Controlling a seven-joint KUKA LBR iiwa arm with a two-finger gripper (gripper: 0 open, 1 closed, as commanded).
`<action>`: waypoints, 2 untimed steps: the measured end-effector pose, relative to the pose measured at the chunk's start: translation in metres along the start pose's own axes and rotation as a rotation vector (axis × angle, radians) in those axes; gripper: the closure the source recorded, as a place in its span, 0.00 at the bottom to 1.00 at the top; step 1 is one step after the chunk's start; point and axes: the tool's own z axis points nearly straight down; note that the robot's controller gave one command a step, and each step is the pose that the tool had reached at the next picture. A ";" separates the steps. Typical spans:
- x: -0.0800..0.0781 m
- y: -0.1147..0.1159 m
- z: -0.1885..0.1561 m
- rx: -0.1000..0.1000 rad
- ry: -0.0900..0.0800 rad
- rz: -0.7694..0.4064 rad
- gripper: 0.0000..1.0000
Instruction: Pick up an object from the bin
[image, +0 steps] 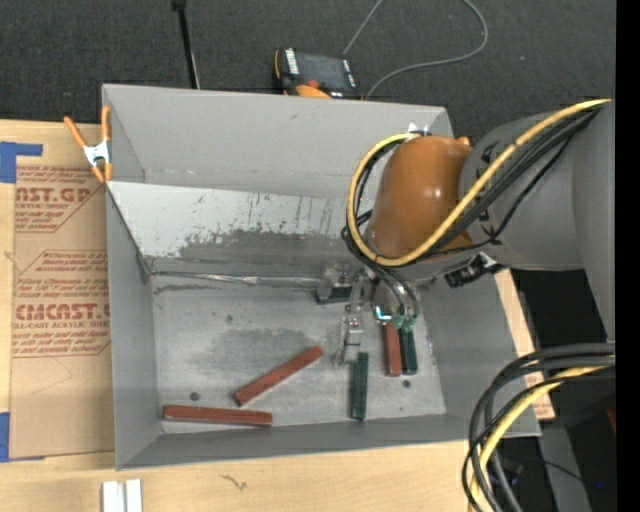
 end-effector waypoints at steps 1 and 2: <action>0.031 0.041 0.071 0.000 0.000 -0.110 0.00; 0.028 0.039 0.068 0.000 -0.007 -0.106 1.00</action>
Offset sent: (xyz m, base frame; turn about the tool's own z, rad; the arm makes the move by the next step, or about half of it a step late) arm -0.0286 0.0380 -0.0670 -0.1055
